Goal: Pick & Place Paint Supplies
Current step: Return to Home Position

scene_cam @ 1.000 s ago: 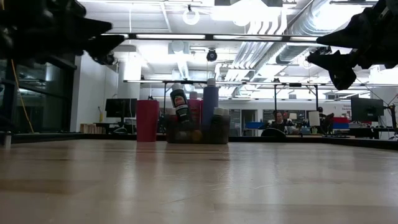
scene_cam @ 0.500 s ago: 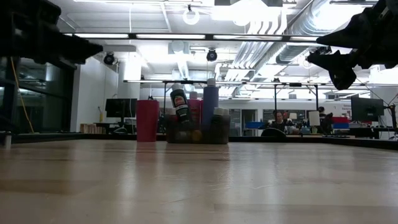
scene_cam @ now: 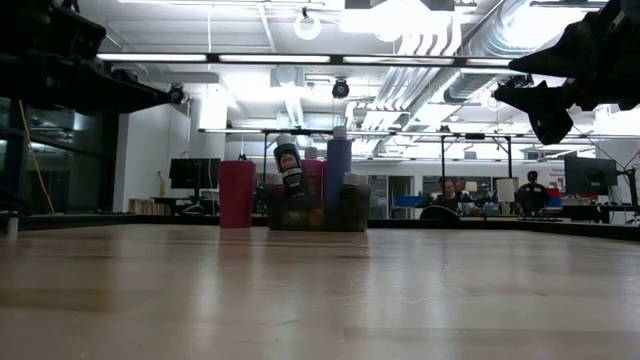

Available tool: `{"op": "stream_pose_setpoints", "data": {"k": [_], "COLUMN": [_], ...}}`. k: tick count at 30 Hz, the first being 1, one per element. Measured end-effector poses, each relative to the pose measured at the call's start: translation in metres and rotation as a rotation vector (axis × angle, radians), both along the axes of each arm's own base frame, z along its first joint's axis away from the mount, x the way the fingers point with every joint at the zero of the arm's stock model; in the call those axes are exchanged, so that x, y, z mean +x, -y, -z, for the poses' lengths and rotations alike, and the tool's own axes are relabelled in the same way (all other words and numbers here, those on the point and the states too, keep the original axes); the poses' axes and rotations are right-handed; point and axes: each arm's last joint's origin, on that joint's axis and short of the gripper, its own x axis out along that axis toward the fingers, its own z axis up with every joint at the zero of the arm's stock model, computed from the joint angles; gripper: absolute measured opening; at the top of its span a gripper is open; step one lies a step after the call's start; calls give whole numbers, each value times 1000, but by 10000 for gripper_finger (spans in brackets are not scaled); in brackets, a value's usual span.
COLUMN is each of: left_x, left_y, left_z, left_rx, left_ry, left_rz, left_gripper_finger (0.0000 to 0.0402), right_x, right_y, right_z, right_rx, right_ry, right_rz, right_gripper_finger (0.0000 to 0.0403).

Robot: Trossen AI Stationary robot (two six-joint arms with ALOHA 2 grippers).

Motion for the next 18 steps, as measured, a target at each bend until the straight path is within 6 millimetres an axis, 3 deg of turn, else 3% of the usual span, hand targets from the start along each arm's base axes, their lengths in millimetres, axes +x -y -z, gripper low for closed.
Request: {"op": "stream_pose_setpoints", "data": {"k": [18], "left_x": [0], "left_y": [0], "left_z": [1], "left_rx": [-3], "left_ry": [-10], "left_rz": [-4], "left_gripper_finger": [225], "right_x": [0], "right_y": [0], "right_z": [0], "right_rx": [0], "right_ry": [0], "right_rz": [0], "right_gripper_finger": [213]}}
